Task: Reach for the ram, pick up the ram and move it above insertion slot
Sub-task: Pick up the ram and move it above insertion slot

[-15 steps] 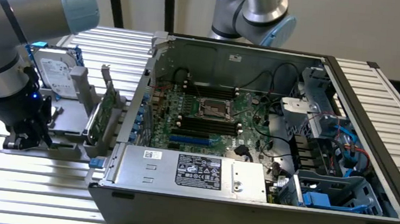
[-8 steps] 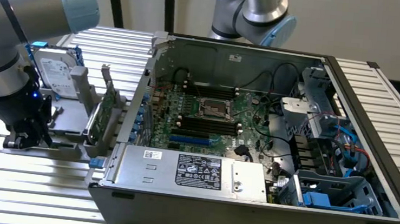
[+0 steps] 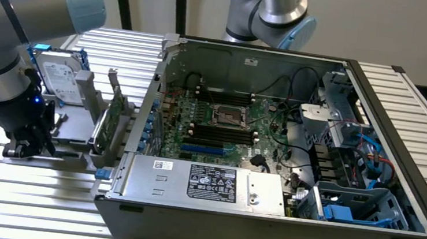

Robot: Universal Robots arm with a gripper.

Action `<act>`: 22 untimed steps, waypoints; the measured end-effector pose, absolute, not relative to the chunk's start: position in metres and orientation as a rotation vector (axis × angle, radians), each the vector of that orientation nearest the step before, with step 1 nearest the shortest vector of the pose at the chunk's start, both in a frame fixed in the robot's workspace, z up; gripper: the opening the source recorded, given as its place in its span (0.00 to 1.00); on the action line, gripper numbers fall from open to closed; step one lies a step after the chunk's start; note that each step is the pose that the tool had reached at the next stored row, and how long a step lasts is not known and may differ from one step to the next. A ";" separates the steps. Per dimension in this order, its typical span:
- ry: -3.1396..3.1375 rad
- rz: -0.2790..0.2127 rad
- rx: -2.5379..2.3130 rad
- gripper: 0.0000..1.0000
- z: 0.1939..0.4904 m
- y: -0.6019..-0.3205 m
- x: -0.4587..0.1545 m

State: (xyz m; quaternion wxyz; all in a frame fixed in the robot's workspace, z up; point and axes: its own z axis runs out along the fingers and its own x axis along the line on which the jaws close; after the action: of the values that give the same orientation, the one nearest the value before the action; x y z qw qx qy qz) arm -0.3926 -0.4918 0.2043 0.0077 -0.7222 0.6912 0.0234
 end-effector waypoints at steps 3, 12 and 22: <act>2.161 0.073 -2.258 0.13 0.206 -0.492 -0.393; 2.161 0.073 -2.258 0.13 0.217 -0.492 -0.393; 2.161 0.073 -2.258 0.13 0.252 -0.492 -0.393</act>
State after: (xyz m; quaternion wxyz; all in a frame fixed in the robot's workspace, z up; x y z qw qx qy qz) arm -0.3927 -0.4917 0.2523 0.0076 -0.7222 0.6913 0.0234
